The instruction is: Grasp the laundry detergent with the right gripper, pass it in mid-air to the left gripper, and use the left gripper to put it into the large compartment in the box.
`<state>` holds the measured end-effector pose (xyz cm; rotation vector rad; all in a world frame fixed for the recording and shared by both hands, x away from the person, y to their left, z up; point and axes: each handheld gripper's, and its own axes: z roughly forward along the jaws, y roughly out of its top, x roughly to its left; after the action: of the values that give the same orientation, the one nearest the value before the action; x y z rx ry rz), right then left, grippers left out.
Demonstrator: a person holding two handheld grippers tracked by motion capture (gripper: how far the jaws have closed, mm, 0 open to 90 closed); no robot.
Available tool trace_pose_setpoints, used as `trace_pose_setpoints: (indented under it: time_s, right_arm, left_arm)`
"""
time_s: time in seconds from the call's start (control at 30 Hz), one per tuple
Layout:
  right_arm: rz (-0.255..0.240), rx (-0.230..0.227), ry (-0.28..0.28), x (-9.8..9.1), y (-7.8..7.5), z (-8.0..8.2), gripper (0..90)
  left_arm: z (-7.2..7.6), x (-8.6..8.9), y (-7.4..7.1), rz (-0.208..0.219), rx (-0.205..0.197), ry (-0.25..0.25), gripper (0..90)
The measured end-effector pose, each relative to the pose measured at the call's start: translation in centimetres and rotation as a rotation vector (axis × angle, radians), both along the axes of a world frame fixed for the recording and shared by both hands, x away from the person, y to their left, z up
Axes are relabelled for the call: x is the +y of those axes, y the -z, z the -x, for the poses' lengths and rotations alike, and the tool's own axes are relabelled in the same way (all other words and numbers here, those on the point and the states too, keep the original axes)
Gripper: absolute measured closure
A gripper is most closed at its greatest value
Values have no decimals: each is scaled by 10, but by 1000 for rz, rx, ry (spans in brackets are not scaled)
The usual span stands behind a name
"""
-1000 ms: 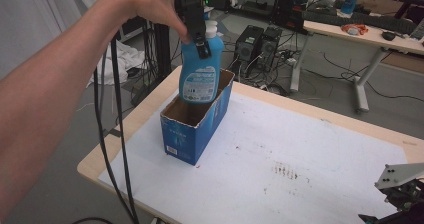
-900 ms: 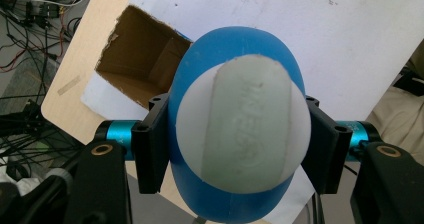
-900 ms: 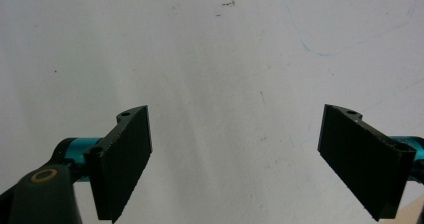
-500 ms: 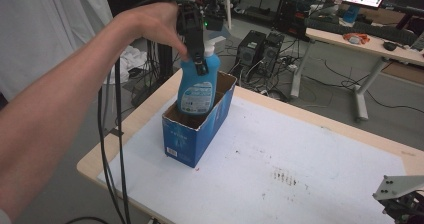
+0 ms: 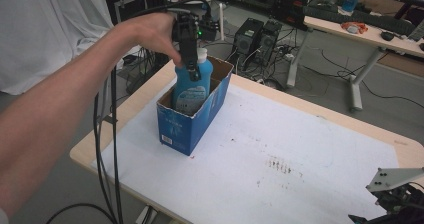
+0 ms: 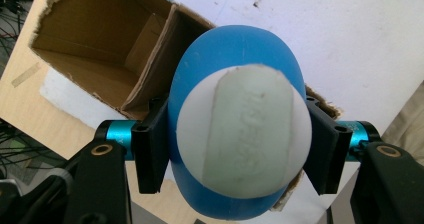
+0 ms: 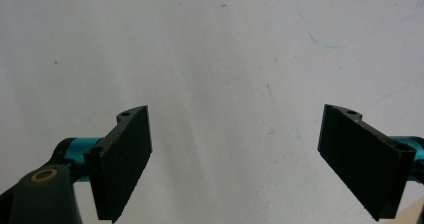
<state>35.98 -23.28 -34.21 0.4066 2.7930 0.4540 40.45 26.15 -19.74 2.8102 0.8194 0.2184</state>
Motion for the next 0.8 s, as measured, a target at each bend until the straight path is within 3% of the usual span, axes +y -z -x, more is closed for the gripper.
trace_pose_setpoints:
  time_s: [0.37,0.8]
  right_arm:
    - [8,4,1,1,3,1,132]
    - [15,7,7,0,6,3,132]
  left_arm:
    - [-3,2,28,-3,15,7,381]
    - [-10,0,54,-28,29,50,381]
